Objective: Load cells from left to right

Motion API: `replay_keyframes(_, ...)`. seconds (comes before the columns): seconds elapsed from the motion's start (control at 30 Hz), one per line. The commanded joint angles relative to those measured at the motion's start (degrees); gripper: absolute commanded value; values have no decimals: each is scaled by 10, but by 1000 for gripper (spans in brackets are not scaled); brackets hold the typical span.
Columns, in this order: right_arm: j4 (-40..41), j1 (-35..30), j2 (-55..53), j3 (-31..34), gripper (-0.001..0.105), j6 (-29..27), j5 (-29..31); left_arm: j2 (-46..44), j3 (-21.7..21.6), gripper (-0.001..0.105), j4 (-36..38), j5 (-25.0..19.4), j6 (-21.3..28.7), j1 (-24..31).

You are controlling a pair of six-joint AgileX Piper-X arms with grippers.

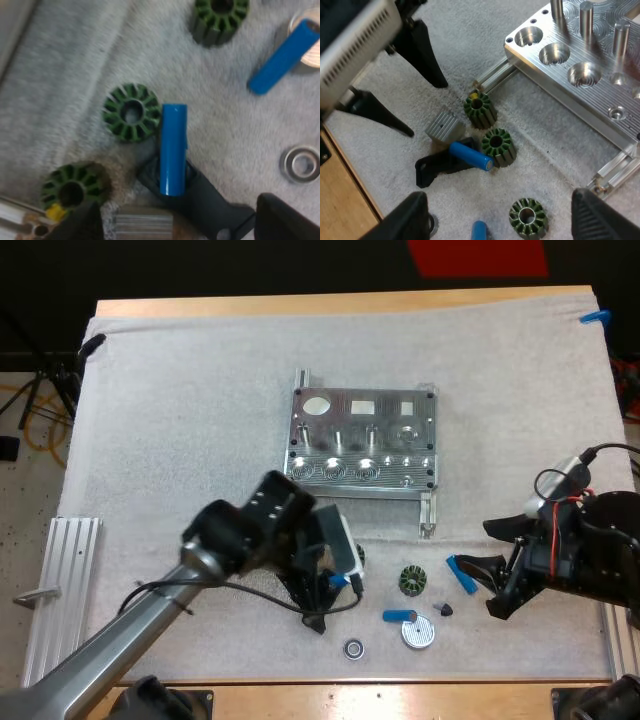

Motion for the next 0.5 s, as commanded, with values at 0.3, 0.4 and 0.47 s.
replay_keyframes(0.3,9,3,0,-7,59,-37,-2,88,-5,62,-24,-74,1,-55)
replay_keyframes(0.4,9,3,0,-7,59,-37,0,114,-5,62,-38,-73,-1,-55)
replay_keyframes(0.47,9,3,0,-7,59,-37,0,129,-5,62,-51,-73,-2,-55)
